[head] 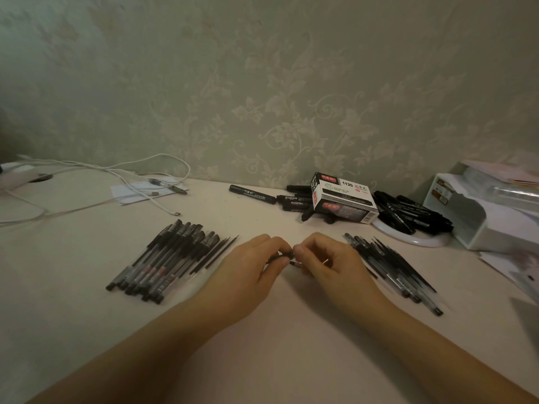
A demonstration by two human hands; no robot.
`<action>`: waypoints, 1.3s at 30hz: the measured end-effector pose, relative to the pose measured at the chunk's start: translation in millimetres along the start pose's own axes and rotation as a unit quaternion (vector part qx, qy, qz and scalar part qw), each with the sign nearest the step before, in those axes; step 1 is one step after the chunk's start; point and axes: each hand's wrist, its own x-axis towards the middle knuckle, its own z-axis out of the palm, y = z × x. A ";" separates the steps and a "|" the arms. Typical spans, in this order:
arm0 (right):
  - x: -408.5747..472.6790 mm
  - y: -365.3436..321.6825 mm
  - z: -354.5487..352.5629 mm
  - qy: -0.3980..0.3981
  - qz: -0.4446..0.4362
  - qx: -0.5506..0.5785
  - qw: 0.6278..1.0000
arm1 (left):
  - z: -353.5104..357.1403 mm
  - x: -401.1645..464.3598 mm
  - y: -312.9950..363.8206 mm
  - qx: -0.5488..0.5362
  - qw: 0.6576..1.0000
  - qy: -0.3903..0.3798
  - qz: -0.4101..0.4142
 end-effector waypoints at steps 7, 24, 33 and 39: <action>0.7 -0.9 -2.6 0.004 -0.003 -0.020 1.000 | -0.8 -0.2 -1.0 -0.002 1.000 0.001 -0.007; -2.1 -4.7 -1.3 -0.018 -0.053 -0.012 0.998 | -3.3 1.1 3.0 -0.007 1.000 0.007 0.016; -2.7 -6.1 1.5 0.010 -0.016 0.005 1.000 | -4.4 2.5 3.9 -0.007 0.999 0.043 0.023; -0.5 13.4 -1.1 0.018 0.018 -0.222 0.975 | -4.8 1.5 -7.1 -0.001 0.997 0.046 -0.055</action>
